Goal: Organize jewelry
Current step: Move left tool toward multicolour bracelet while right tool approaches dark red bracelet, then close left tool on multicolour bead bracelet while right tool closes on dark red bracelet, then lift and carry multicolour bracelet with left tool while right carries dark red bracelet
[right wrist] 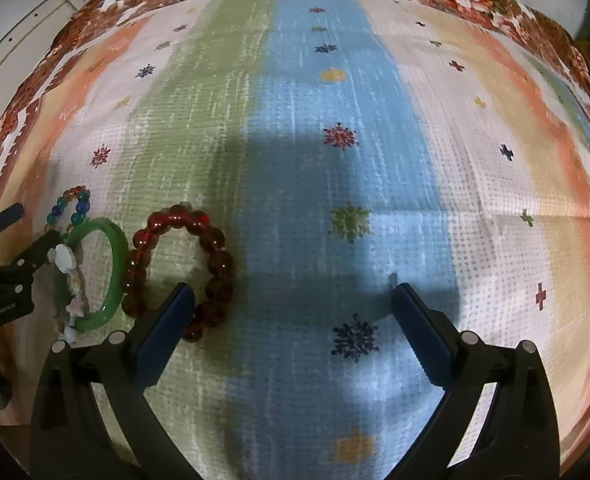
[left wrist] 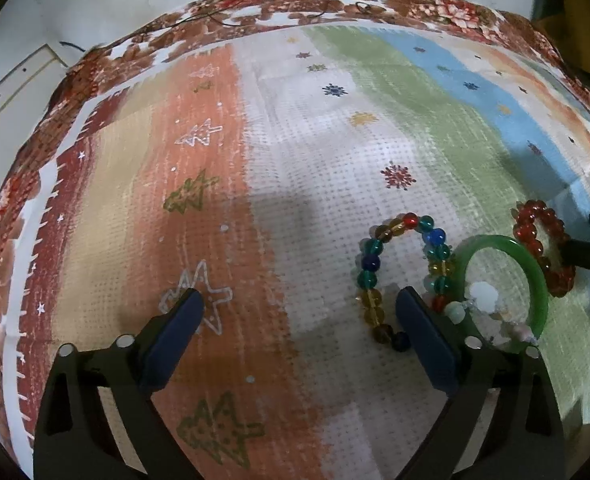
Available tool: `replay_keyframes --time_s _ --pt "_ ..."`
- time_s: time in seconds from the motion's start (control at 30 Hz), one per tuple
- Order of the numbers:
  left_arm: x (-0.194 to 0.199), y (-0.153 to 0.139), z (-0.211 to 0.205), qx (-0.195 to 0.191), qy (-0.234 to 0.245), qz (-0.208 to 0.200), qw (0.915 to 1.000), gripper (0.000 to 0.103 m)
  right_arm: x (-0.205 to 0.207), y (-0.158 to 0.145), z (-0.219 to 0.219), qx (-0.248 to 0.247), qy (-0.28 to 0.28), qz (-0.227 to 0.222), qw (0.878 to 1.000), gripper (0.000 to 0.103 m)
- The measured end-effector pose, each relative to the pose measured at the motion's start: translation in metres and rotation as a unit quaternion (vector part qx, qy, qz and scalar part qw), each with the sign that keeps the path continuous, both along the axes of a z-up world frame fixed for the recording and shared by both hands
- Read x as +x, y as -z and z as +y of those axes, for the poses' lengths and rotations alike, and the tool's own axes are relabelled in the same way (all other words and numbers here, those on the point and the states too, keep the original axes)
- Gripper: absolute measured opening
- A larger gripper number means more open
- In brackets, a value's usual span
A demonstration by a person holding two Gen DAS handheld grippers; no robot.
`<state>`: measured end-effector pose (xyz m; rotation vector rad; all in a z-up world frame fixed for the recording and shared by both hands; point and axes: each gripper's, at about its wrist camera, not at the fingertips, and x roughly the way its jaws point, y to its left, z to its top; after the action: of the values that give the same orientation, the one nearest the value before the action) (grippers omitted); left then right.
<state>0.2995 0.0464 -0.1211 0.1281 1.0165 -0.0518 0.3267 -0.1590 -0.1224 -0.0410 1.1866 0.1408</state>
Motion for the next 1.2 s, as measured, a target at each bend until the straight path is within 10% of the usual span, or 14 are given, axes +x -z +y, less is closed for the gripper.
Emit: replay_keyframes --time_s 0.3,0.5,1.2 --pt "-0.008 -0.002 -0.019 -0.005 0.065 0.006 0.9978 0.03 -0.005 -0.005 0.014 -0.001 -0.043 -0.001 0.999 0.052" --pt "-0.008 -0.001 -0.017 -0.022 0.068 0.019 0.9973 0.009 -0.008 -0.004 0.022 0.008 -0.062 0.01 0.998 0.02" --pt "-0.045 -0.054 -0.002 -0.05 0.039 -0.029 0.9976 0.009 -0.032 -0.049 0.031 0.039 -0.091 -0.023 0.995 0.015"
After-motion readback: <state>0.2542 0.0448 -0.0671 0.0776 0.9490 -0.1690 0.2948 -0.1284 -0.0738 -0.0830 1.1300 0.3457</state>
